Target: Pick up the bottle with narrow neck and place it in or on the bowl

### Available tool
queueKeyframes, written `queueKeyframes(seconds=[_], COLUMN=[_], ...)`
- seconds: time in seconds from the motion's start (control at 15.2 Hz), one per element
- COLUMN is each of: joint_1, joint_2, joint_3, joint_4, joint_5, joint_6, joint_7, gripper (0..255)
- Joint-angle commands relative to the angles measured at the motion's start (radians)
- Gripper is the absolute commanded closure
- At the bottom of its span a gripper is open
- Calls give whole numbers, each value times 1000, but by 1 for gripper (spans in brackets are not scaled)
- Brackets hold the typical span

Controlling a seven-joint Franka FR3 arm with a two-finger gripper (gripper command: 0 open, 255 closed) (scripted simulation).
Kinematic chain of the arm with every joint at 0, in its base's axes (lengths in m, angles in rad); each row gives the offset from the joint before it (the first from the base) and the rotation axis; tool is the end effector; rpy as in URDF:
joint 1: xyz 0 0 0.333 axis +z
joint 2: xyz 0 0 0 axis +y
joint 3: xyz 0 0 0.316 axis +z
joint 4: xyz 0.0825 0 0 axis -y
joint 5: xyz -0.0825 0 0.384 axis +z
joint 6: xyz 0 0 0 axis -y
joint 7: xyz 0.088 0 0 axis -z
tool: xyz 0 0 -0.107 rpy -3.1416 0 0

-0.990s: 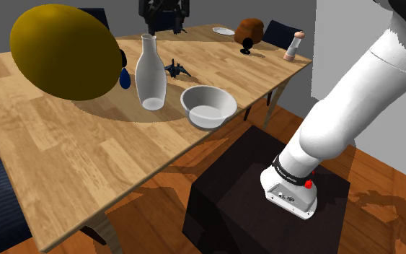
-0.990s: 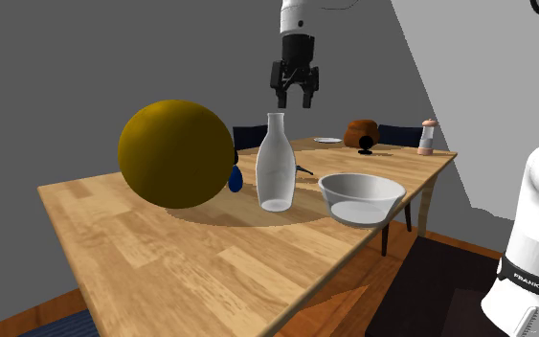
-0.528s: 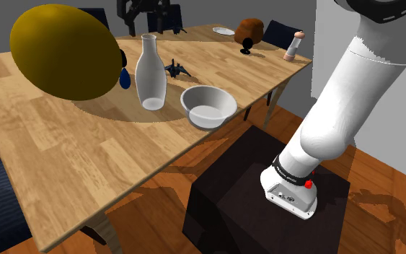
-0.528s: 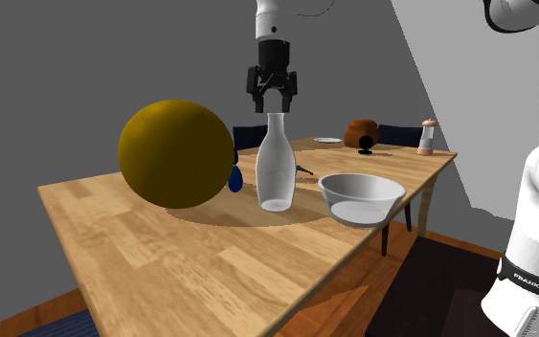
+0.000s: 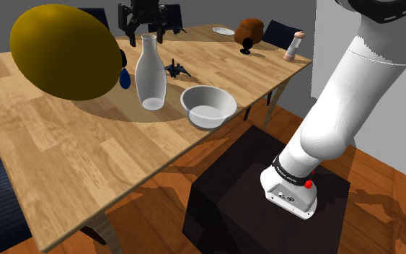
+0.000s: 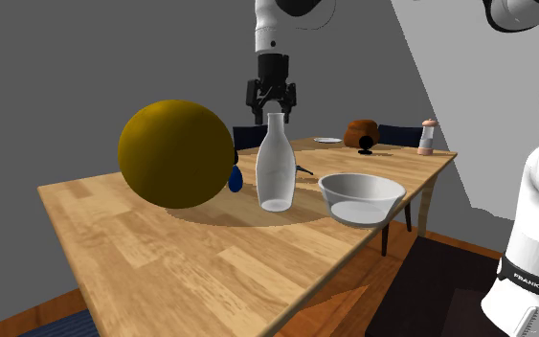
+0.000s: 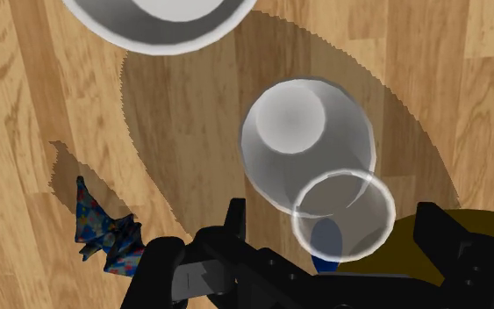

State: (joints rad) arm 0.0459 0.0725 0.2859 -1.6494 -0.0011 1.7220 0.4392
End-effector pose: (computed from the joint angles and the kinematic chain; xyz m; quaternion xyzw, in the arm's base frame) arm 0.5544 0.1855 0.5606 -0.9985 0.0540 0.0022 0.0095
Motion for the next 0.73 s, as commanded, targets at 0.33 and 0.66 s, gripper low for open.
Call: queueKeyframes(seconds=[0.33, 0.66], joint_1=[0, 0], joint_2=[0, 0], joint_3=[0, 0], joint_4=[-1, -2], joint_5=[0, 0], joint_6=[1, 2], joint_7=[0, 0], gripper=[255, 255])
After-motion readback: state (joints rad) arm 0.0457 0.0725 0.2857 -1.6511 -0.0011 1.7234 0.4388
